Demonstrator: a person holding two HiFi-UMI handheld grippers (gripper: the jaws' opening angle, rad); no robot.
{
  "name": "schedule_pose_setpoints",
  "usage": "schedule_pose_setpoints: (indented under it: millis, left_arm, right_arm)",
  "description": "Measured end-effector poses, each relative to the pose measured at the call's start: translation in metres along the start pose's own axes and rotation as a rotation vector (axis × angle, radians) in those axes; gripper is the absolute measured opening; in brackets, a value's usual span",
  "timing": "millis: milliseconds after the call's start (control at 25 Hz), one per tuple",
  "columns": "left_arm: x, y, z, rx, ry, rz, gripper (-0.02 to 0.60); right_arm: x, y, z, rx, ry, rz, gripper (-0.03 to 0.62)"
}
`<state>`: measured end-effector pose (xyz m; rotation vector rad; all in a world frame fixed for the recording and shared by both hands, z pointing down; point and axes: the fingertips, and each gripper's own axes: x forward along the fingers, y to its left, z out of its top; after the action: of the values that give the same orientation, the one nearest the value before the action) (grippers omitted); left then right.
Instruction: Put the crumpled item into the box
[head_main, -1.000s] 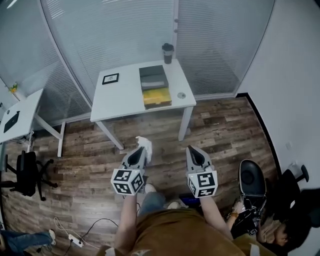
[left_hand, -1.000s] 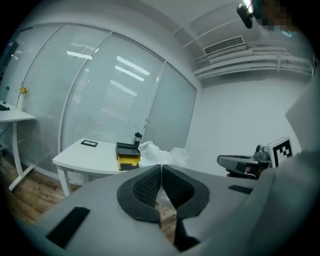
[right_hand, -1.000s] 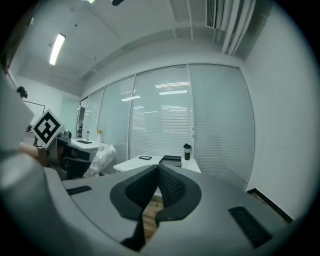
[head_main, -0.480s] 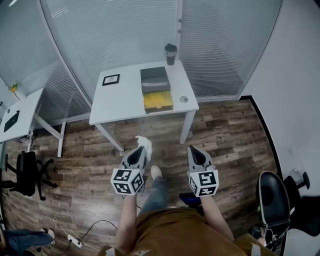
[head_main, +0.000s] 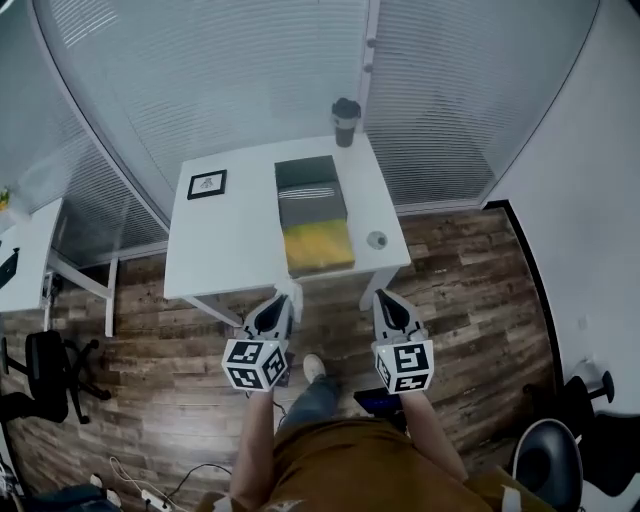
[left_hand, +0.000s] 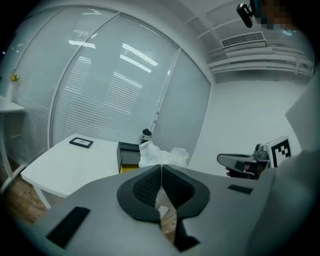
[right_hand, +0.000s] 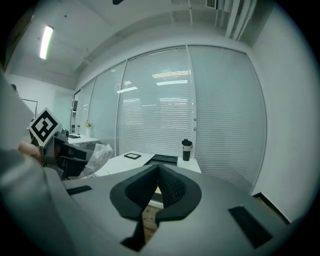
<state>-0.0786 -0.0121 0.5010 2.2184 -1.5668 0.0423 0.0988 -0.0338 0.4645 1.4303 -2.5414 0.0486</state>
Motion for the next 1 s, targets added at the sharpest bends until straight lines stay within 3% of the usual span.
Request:
schedule_pose_setpoints:
  millis: [240, 440, 1000]
  left_arm:
    - [0.071, 0.046, 0.045, 0.009, -0.004, -0.023, 0.032]
    - [0.105, 0.076, 0.059, 0.016, 0.011, -0.039, 0.032]
    - [0.14, 0.086, 0.071, 0.01, 0.03, -0.079, 0.032]
  right_arm:
    - [0.089, -0.019, 0.018, -0.016, 0.004, 0.003, 0.011]
    - [0.136, -0.026, 0.018, -0.016, 0.028, -0.005, 0.012]
    - [0.155, -0.048, 0.028, 0.021, 0.019, -0.046, 0.012]
